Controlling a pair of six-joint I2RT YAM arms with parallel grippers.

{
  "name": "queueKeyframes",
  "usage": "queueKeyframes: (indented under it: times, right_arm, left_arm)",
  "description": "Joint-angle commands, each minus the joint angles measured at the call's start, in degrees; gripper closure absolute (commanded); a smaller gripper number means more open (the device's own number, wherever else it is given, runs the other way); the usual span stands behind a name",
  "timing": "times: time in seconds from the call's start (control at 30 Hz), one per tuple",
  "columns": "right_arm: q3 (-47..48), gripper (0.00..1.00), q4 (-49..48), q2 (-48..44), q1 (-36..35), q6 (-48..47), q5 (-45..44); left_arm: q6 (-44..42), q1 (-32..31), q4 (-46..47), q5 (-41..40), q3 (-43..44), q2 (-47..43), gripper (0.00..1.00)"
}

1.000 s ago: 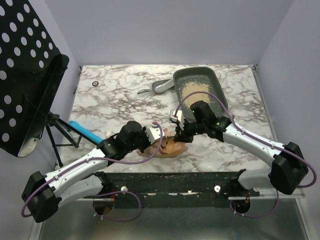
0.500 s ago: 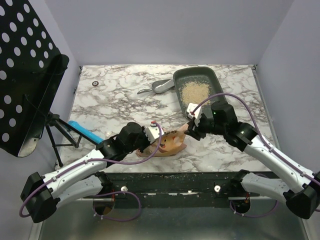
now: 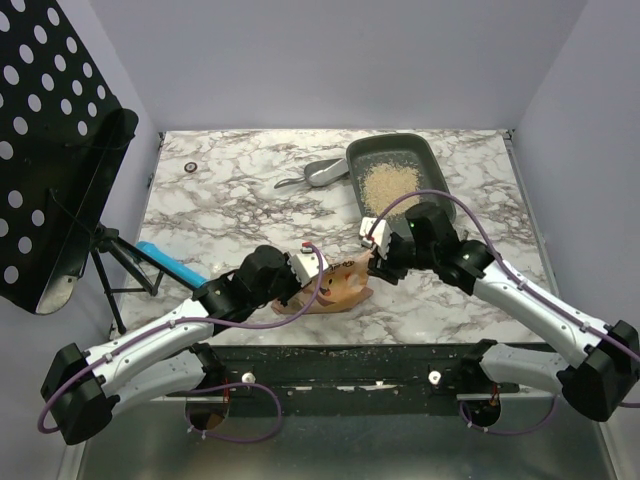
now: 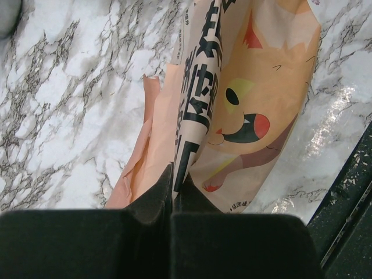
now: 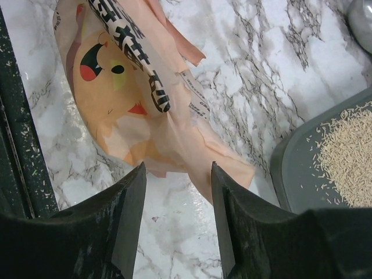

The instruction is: Fill the litter box with clean litter

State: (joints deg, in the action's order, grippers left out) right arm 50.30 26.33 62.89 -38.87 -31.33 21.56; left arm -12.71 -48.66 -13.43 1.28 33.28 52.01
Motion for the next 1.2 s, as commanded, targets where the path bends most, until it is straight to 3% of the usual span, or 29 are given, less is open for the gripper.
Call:
queueKeyframes:
  times: [0.0,0.37,0.53,0.6,0.67,0.7,0.9,1.17]
  right_arm:
    - [3.1,0.43,-0.1,3.2,0.4,-2.4,2.4]
    - [-0.1,0.44,-6.6,10.4,0.4,0.9,6.8]
    - [-0.6,0.49,-6.1,13.3,0.4,2.0,8.8]
    - [-0.9,0.59,-5.4,13.3,0.4,2.9,9.2]
    - [-0.6,0.94,-4.2,13.7,0.4,3.4,9.2]
    - [-0.2,1.0,-3.1,13.7,0.4,3.5,8.3]
    - [0.6,1.0,-0.2,5.9,0.5,3.6,2.5]
    - [5.7,1.0,10.2,-1.5,0.5,-0.4,-2.5]
  left_arm:
    - [0.2,0.0,1.7,-4.2,1.2,-1.4,1.0]
    - [0.5,0.0,2.1,-5.0,0.9,-1.8,1.0]
    - [0.4,0.0,2.1,-5.9,0.9,-1.9,1.0]
    - [0.3,0.0,2.1,-6.5,0.8,-2.1,1.0]
    - [0.1,0.0,2.3,-6.6,0.7,-2.4,1.0]
    - [0.1,0.0,2.4,-6.8,0.7,-2.6,1.0]
    - [-1.4,0.1,5.2,-8.4,3.1,-4.4,1.0]
    - [-5.5,0.2,-0.5,-7.4,13.5,-2.2,1.0]
